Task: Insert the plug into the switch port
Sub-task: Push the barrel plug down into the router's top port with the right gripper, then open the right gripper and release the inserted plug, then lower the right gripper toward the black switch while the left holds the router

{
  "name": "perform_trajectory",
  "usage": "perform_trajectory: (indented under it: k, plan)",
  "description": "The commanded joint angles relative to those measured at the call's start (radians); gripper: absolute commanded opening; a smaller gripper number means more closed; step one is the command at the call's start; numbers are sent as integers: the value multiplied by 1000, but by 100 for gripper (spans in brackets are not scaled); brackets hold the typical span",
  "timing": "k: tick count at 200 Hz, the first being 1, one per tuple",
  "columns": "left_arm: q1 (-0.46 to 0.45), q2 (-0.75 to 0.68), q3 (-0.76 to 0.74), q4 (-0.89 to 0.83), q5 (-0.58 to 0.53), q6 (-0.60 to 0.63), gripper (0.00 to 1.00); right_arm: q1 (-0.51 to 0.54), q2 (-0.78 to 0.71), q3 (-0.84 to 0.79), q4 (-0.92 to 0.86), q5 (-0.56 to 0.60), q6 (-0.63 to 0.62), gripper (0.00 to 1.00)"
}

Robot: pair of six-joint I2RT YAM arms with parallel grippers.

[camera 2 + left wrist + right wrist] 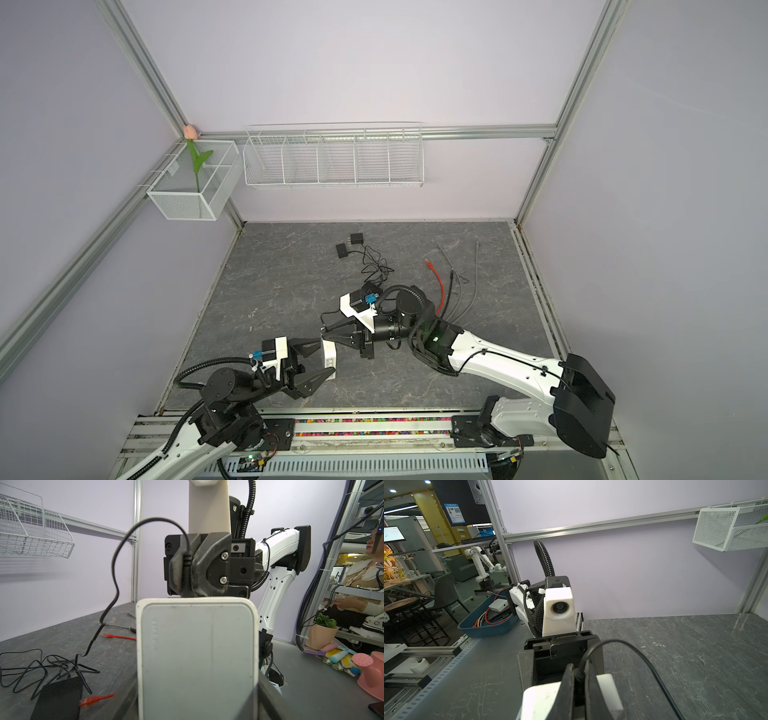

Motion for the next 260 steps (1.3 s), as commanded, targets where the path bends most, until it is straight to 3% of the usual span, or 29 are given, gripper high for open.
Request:
perform_trajectory:
  k: [1,30,51,66,128,176,192,218,260]
  plan:
    - [-3,-41,183,496,-9,-7,0,27,93,-81,-389,4,-20,12]
    - [-3,-65,161,361,-34,49,0,27,41,-50,-444,8,-36,23]
    - [-4,-86,116,346,-63,40,0,27,3,-7,-529,10,-62,44]
    - [-4,-89,73,343,-66,30,0,27,-32,5,-561,19,-76,51]
    - [-4,-67,53,301,-59,22,0,27,-211,-21,-581,94,-105,59]
    - [-3,-52,49,270,-89,31,0,27,-207,-35,-576,127,-101,59]
    - [-4,-44,92,114,-162,59,0,27,-179,-38,-595,262,-81,59]
    - [-4,59,235,-189,-387,76,0,6,-97,-30,-639,496,-23,59]
    - [5,217,288,-246,-595,79,0,-4,90,-25,-656,662,37,59]
